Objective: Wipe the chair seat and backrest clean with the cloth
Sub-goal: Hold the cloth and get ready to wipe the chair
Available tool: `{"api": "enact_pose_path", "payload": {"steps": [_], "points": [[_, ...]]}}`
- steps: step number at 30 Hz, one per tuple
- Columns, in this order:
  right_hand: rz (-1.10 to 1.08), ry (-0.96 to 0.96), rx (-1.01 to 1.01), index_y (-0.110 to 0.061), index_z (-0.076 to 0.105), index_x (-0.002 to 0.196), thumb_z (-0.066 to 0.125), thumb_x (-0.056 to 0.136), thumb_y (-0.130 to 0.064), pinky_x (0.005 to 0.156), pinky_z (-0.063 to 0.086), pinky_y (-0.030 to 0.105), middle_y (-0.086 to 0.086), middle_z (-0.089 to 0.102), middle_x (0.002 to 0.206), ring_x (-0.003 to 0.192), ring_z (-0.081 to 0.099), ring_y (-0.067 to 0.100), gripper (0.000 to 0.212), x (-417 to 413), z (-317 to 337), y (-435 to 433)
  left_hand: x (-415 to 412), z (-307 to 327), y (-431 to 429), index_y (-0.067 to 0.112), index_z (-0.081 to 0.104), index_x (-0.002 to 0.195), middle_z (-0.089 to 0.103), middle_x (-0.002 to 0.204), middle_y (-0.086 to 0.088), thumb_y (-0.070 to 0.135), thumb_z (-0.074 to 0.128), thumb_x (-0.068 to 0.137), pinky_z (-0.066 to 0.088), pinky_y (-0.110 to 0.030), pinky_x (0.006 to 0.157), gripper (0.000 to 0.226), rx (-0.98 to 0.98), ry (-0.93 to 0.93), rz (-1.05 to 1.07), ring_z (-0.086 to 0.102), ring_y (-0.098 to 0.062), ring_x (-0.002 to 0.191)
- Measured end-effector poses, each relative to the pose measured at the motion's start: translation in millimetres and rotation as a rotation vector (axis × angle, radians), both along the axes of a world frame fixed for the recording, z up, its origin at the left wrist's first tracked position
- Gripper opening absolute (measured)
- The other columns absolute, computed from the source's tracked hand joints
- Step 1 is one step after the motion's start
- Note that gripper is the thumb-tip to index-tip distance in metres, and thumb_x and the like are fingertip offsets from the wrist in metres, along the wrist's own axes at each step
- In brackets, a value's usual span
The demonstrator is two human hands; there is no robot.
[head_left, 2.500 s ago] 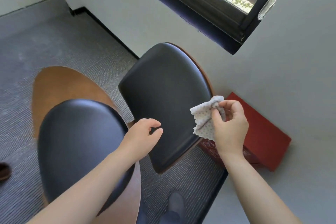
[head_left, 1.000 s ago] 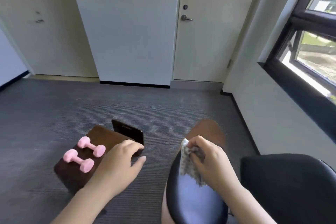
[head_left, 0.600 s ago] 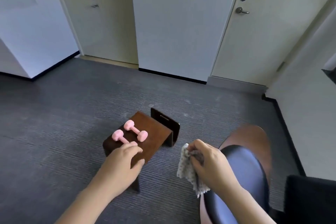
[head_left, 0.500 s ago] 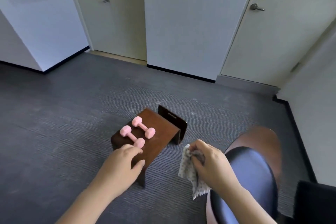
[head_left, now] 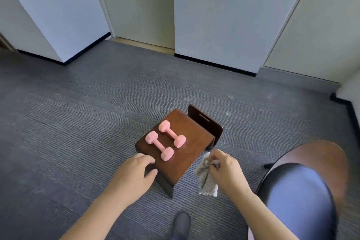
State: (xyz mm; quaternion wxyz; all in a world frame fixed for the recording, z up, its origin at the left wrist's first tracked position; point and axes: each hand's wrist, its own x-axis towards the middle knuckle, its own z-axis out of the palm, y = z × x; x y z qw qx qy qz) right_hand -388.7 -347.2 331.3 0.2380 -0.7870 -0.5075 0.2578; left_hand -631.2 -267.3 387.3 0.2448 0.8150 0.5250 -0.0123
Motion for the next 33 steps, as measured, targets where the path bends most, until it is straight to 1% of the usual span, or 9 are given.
{"api": "enact_pose_path", "payload": {"steps": [4, 7, 16, 19, 22, 25, 28, 30, 33], "points": [[-0.159, 0.124, -0.075, -0.024, 0.053, 0.081, 0.056, 0.083, -0.006, 0.059, 0.052, 0.027, -0.008, 0.062, 0.085, 0.077, 0.059, 0.006, 0.018, 15, -25, 37, 24, -16, 42, 0.026, 0.052, 0.131, 0.050, 0.133, 0.010, 0.039, 0.049, 0.095, 0.044, -0.020, 0.095, 0.038, -0.037, 0.042, -0.024, 0.050, -0.007, 0.118], [-0.278, 0.222, -0.123, -0.020, 0.054, 0.084, 0.057, 0.084, -0.009, 0.050, 0.042, 0.019, -0.006, 0.060, 0.086, 0.073, 0.055, 0.004, 0.011, 24, -45, 63, 34, -30, 68, 0.025, 0.052, 0.131, 0.050, 0.134, 0.009, 0.038, 0.049, 0.095, 0.044, -0.021, 0.095, 0.039, -0.066, 0.059, -0.019, 0.050, -0.008, 0.118], [-0.348, 0.297, -0.239, -0.017, 0.052, 0.088, 0.051, 0.084, -0.003, 0.050, 0.036, 0.022, -0.003, 0.060, 0.090, 0.070, 0.054, 0.009, 0.014, 26, -100, 118, 58, -78, 131, 0.025, 0.053, 0.129, 0.049, 0.134, 0.008, 0.037, 0.050, 0.095, 0.046, -0.021, 0.091, 0.036, -0.160, 0.124, -0.058, 0.054, -0.009, 0.112], [-0.414, 0.324, -0.241, -0.016, 0.049, 0.094, 0.049, 0.085, -0.004, 0.050, 0.039, 0.026, -0.001, 0.059, 0.088, 0.070, 0.055, 0.013, 0.015, 26, -117, 135, 72, -99, 155, 0.024, 0.056, 0.126, 0.052, 0.130, 0.007, 0.034, 0.051, 0.094, 0.047, -0.023, 0.091, 0.034, -0.194, 0.134, -0.105, 0.056, -0.011, 0.110], [-0.458, 0.335, -0.239, -0.020, 0.050, 0.107, 0.047, 0.086, -0.005, 0.054, 0.039, 0.026, 0.002, 0.059, 0.087, 0.074, 0.056, 0.016, 0.025, 27, -139, 149, 82, -125, 182, 0.022, 0.058, 0.124, 0.055, 0.128, 0.006, 0.032, 0.053, 0.094, 0.046, -0.022, 0.089, 0.032, -0.225, 0.144, -0.165, 0.057, -0.012, 0.106], [-0.475, 0.303, -0.294, -0.015, 0.060, 0.105, 0.047, 0.086, -0.005, 0.059, 0.045, 0.028, 0.002, 0.059, 0.085, 0.072, 0.054, 0.014, 0.025, 29, -172, 164, 88, -156, 209, 0.023, 0.059, 0.122, 0.056, 0.126, 0.007, 0.031, 0.052, 0.094, 0.045, -0.021, 0.088, 0.030, -0.244, 0.153, -0.203, 0.057, -0.011, 0.108], [-0.522, 0.316, -0.378, -0.014, 0.062, 0.105, 0.050, 0.087, -0.007, 0.060, 0.048, 0.030, 0.005, 0.062, 0.090, 0.075, 0.058, 0.018, 0.023, 30, -213, 181, 92, -192, 232, 0.025, 0.058, 0.122, 0.058, 0.125, 0.009, 0.031, 0.052, 0.094, 0.044, -0.019, 0.087, 0.029, -0.265, 0.157, -0.213, 0.057, -0.010, 0.110], [-0.546, 0.324, -0.415, -0.014, 0.061, 0.107, 0.050, 0.088, -0.008, 0.056, 0.045, 0.027, 0.003, 0.060, 0.088, 0.073, 0.058, 0.017, 0.022, 30, -239, 192, 94, -218, 243, 0.026, 0.057, 0.124, 0.058, 0.127, 0.009, 0.032, 0.052, 0.094, 0.046, -0.022, 0.092, 0.031, -0.298, 0.175, -0.227, 0.056, -0.010, 0.114], [-0.614, 0.334, -0.444, -0.014, 0.060, 0.106, 0.049, 0.088, -0.009, 0.059, 0.044, 0.028, 0.004, 0.060, 0.089, 0.078, 0.058, 0.019, 0.023, 33, -276, 211, 95, -256, 256, 0.028, 0.057, 0.123, 0.057, 0.128, 0.010, 0.032, 0.052, 0.094, 0.048, -0.026, 0.098, 0.030, -0.349, 0.196, -0.261, 0.056, -0.011, 0.116]]}}
